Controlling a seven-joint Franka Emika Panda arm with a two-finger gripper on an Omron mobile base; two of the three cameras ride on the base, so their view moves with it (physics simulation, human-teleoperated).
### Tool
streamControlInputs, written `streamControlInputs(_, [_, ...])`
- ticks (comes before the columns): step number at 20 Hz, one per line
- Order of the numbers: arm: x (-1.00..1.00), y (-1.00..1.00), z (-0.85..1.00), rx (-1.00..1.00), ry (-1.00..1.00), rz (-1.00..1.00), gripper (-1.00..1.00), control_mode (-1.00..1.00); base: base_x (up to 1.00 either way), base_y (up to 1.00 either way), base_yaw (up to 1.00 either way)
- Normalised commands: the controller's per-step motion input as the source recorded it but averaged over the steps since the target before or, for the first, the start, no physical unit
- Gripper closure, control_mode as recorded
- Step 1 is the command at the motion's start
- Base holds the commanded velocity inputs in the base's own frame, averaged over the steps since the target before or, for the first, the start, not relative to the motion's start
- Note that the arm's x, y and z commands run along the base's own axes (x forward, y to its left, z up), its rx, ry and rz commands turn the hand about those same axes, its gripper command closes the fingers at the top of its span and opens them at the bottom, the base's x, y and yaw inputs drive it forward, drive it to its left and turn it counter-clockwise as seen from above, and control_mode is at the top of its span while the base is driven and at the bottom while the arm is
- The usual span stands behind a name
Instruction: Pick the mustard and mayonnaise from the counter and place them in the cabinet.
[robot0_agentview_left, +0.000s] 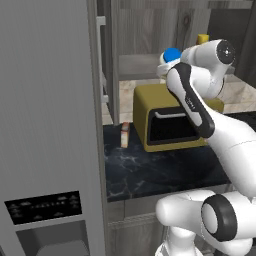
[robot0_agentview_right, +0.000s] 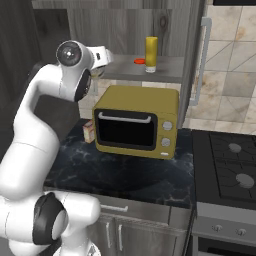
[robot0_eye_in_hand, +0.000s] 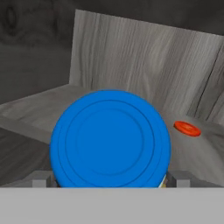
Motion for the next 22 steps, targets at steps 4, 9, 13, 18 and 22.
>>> streamControlInputs(4, [0.19, 0.00, 0.00, 0.02, 0.00, 0.00, 1.00, -1.00, 0.00, 0.00, 0.00])
streamControlInputs(9, [0.12, 0.00, 0.00, 0.01, 0.00, 0.00, 1.00, -1.00, 0.00, 0.00, 0.00])
streamControlInputs(13, [0.13, 0.00, 0.00, 0.01, 0.03, 0.00, 1.00, -1.00, 0.00, 0.00, 0.00])
streamControlInputs(18, [0.26, 0.00, 0.00, 0.00, 0.08, 0.00, 1.00, -1.00, 0.00, 0.00, 0.00])
streamControlInputs(22, [0.36, 0.00, 0.01, 0.00, 0.12, 0.01, 1.00, -1.00, 0.00, 0.00, 0.00])
